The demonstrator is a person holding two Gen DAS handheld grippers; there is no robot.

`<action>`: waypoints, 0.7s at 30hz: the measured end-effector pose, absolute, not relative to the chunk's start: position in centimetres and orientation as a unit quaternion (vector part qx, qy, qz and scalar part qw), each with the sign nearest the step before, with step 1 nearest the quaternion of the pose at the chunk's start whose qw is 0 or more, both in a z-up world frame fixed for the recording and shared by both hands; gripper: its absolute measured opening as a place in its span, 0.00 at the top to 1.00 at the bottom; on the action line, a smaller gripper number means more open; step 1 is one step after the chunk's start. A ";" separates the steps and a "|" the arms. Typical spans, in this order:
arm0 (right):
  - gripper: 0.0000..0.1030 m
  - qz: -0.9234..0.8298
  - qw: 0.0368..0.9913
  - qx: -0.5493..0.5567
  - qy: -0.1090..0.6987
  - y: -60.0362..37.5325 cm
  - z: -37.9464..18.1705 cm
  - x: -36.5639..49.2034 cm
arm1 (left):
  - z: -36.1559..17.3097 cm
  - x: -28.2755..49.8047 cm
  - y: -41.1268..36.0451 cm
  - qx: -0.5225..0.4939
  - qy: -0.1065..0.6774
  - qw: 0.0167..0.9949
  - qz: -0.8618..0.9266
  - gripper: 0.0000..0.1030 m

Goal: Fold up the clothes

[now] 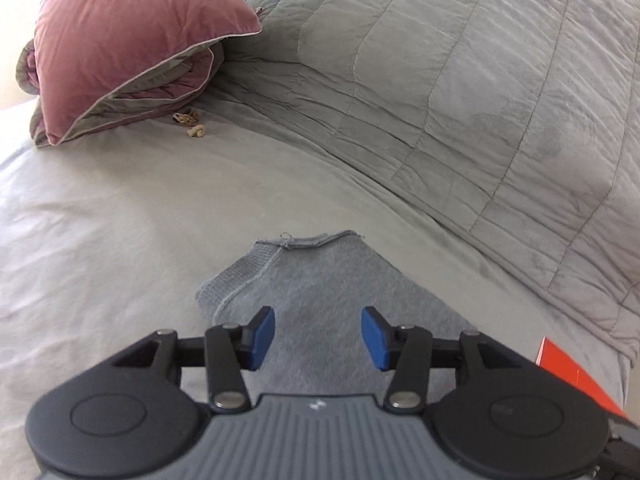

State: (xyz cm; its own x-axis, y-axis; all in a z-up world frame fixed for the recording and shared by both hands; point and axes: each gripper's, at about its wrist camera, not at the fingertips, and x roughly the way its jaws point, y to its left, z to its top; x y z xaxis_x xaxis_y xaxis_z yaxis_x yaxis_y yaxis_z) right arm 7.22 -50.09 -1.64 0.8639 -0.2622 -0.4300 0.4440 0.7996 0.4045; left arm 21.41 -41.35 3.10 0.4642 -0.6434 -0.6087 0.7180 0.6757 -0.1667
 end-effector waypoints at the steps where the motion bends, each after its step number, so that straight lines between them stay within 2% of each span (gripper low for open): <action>1: 0.41 -0.191 0.931 0.251 0.182 -49.8 -1.1 6.7 | 3.8 20.2 -41.0 0.076 0.325 0.858 -0.390 0.47; 5: 0.35 -0.199 0.929 0.246 0.192 -48.6 1.6 4.8 | 6.1 16.9 -39.4 0.112 0.320 0.869 -0.362 0.38; 8: 0.33 -0.198 0.919 0.272 0.205 -48.2 3.5 3.5 | 7.6 14.6 -37.8 0.125 0.331 0.874 -0.334 0.24; 13: 0.20 -0.219 0.908 0.280 0.222 -46.9 6.6 1.7 | 9.6 11.0 -34.9 0.137 0.335 0.881 -0.304 0.01; 15: 0.01 -0.231 0.902 0.284 0.228 -46.5 7.3 1.6 | 10.2 9.8 -34.2 0.145 0.329 0.887 -0.290 0.01; 21: 0.00 -0.259 0.880 0.306 0.253 -45.4 8.1 1.1 | 10.6 8.2 -32.1 0.156 0.351 0.884 -0.267 0.01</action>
State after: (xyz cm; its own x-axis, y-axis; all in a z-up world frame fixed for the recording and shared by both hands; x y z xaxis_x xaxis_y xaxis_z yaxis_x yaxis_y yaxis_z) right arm 1.14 -45.38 8.05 0.7375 -0.3019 -0.6041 0.6118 0.6776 0.4082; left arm 8.19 -32.12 10.61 0.6120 -0.3620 -0.7031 0.5806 0.8094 0.0886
